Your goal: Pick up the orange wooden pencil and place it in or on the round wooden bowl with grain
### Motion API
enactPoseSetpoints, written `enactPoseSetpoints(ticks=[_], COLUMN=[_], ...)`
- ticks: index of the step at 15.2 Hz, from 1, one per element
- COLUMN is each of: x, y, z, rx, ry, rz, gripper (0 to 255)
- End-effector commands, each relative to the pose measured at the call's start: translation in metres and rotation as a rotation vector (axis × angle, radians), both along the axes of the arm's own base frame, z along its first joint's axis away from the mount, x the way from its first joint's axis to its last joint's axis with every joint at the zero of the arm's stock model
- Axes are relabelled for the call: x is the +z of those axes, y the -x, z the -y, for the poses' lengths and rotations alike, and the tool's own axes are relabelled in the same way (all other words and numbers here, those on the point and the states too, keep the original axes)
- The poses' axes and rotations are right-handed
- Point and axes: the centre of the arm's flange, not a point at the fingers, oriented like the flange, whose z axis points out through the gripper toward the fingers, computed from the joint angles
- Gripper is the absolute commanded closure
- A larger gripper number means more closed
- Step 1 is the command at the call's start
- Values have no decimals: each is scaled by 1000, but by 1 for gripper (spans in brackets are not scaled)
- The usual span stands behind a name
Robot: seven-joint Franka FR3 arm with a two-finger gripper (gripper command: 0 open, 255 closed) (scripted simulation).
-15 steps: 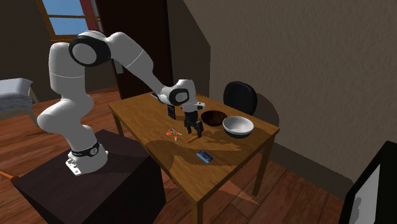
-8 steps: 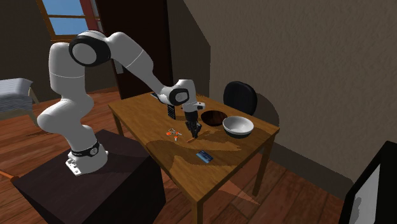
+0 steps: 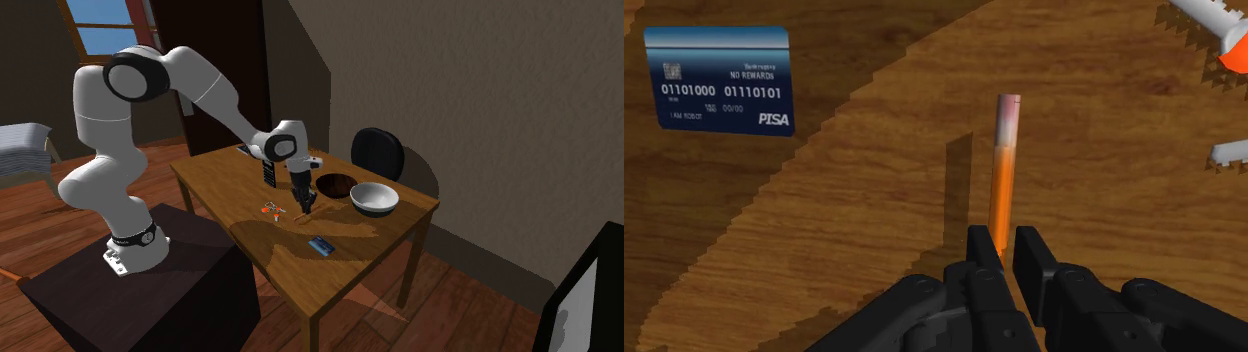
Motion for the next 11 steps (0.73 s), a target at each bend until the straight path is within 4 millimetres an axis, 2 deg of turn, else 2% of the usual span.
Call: enactPoseSetpoints(ticks=[1,11], x=[11,63], y=[0,0], z=[0,0], rx=[0,0], ry=[0,0], rz=[0,0], gripper=[255,255])
